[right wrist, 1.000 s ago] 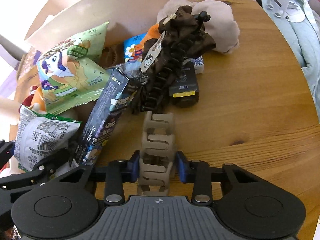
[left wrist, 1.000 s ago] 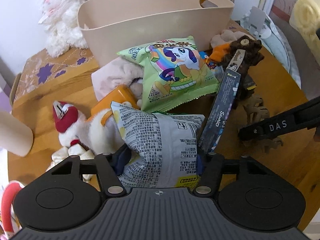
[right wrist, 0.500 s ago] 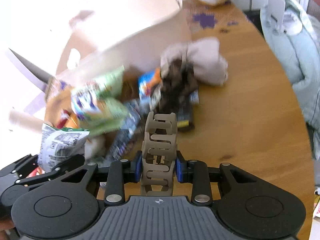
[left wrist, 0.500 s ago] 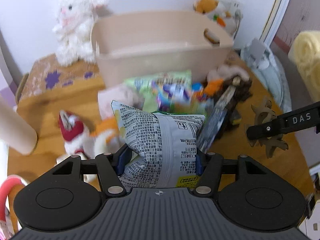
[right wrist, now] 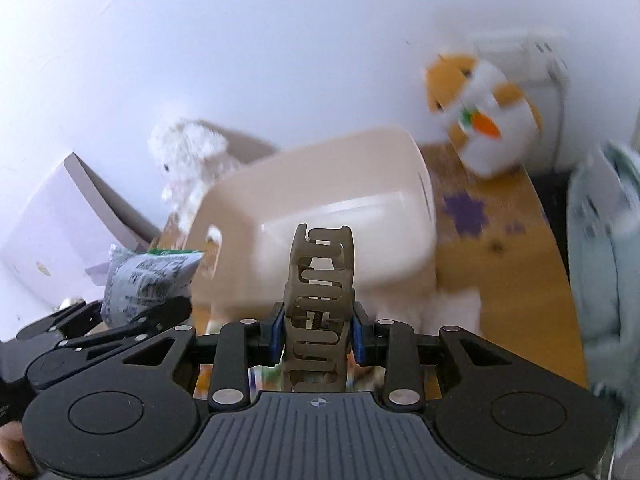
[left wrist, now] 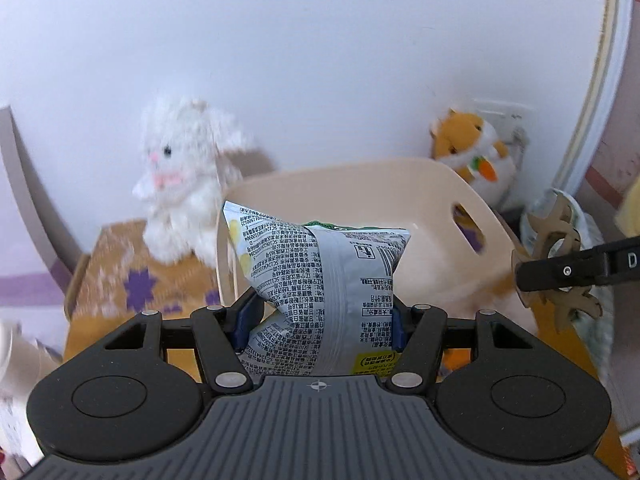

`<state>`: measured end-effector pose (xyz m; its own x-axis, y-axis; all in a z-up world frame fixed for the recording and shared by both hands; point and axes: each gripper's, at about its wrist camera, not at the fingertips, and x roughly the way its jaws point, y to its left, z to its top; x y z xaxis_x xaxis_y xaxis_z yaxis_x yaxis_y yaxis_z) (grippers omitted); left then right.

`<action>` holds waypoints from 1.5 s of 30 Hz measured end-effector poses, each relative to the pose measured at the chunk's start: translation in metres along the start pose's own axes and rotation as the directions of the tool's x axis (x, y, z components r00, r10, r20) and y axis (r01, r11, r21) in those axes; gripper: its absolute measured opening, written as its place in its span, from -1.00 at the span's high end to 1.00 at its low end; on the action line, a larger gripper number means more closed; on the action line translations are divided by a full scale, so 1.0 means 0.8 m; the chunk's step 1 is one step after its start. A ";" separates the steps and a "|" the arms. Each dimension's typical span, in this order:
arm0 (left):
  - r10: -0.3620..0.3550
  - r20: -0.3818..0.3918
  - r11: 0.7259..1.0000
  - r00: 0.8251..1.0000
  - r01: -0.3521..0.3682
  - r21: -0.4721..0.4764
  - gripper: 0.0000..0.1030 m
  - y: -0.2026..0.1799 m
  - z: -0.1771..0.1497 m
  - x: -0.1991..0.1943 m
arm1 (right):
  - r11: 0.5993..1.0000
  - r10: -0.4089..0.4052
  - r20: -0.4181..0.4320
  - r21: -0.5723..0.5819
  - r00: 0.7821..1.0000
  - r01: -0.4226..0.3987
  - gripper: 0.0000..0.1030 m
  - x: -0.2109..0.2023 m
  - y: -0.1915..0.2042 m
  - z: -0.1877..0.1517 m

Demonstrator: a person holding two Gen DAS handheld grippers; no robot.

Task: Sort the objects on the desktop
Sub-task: 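Carry both items over the beige basket and open both tools to drop them, then grasp the white plush duck with the left tool while the right grasps the brown toy figure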

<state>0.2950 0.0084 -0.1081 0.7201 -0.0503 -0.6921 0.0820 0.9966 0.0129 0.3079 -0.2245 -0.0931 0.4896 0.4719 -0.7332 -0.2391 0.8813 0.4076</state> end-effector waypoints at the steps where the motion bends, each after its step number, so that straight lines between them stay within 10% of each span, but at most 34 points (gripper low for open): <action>1: 0.010 -0.003 1.000 1.000 -0.010 0.001 -0.21 0.001 0.010 0.011 | 1.000 -0.007 0.001 -0.006 1.000 0.007 0.42 0.011 0.001 0.009; 15: 0.072 -0.156 0.996 0.985 -0.080 -0.047 -0.22 0.008 0.027 0.142 | 0.993 -0.118 -0.118 -0.025 0.986 0.116 0.41 0.148 -0.029 0.056; 20: 0.049 -0.177 0.994 0.983 -0.065 -0.085 -0.51 0.012 0.022 0.149 | 0.992 -0.129 -0.111 -0.019 0.985 0.127 -0.15 0.151 -0.036 0.047; 31: 0.066 -0.084 0.996 0.994 -0.071 -0.058 -0.59 0.017 0.023 0.096 | 0.991 -0.100 0.084 -0.079 0.991 0.106 -1.00 0.087 -0.035 0.022; 45: 0.082 -0.087 0.979 0.993 -0.097 -0.177 -0.63 0.083 -0.051 -0.004 | 0.987 -0.091 0.110 -0.124 0.990 0.105 -1.00 0.033 -0.033 -0.067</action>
<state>0.2699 0.0778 -0.1342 0.6618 0.0380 -0.7487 -0.1116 0.9926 -0.0484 0.2823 -0.2343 -0.1521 0.5989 0.3838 -0.7029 -0.2886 0.9221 0.2576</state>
